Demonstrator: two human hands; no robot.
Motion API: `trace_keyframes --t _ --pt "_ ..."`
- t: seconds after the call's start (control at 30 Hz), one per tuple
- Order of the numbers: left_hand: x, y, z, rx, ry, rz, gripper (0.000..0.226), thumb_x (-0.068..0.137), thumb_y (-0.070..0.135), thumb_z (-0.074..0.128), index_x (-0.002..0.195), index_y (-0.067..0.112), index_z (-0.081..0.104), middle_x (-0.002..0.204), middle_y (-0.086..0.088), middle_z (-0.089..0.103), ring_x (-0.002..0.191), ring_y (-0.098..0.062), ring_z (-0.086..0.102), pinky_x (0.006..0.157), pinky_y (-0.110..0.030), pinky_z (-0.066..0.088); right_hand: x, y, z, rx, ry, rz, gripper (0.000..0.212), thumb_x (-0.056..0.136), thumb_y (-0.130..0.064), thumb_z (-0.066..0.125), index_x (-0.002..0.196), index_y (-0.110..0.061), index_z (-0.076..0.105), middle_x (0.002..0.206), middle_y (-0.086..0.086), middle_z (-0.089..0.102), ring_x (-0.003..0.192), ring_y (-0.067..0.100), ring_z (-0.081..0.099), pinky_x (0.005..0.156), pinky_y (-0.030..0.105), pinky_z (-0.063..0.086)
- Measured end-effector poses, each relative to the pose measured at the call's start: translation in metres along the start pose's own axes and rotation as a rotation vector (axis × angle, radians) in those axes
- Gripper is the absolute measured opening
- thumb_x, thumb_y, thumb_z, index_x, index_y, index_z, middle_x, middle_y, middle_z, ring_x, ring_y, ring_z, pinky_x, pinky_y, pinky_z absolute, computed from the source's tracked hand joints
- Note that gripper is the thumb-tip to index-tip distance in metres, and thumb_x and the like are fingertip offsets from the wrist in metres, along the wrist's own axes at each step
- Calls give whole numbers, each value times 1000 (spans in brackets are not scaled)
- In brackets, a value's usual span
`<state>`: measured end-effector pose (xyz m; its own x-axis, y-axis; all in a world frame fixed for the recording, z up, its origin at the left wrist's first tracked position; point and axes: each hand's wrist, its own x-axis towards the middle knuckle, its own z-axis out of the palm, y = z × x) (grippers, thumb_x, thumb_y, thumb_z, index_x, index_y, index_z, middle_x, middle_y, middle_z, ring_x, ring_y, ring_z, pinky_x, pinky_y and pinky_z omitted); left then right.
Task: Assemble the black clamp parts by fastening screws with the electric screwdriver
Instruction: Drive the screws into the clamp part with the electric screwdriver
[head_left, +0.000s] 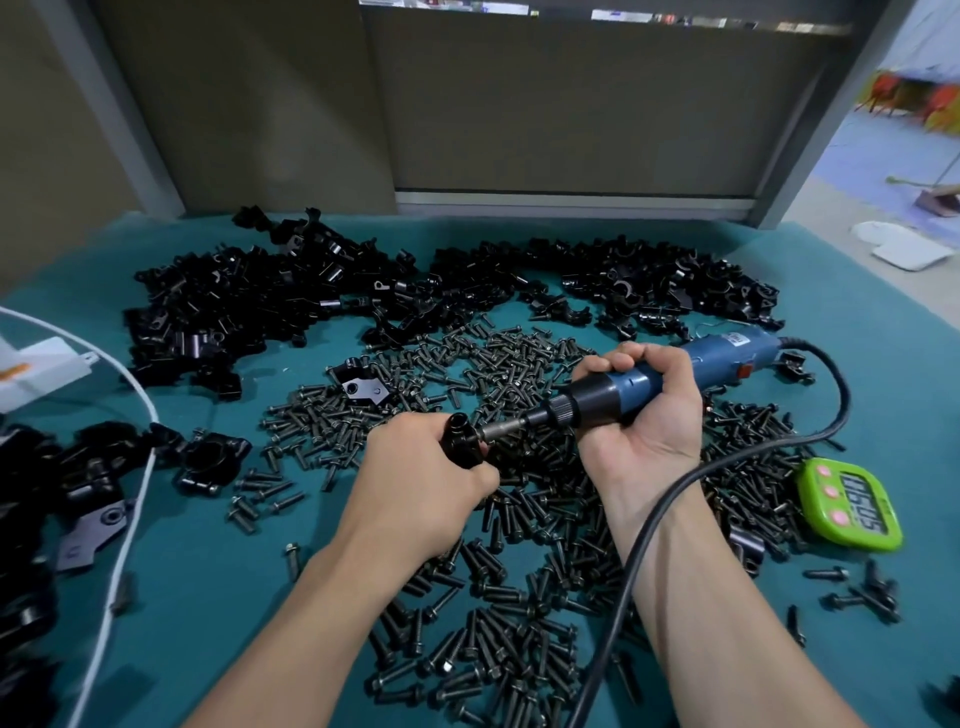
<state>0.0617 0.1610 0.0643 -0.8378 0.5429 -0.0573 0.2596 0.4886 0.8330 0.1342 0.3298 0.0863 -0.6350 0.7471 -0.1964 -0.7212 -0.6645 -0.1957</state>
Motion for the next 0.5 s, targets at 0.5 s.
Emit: trace_keyframes --t 0.5 --pt "-3 8 4 95 67 -63 24 81 23 85 70 21 64 57 2 60 31 -4 43 31 -18 32 -9 -1 8 -99 -100 -73 15 96 -1 50 87 -13 48 67 1 55 54 13 50 62 28 50"
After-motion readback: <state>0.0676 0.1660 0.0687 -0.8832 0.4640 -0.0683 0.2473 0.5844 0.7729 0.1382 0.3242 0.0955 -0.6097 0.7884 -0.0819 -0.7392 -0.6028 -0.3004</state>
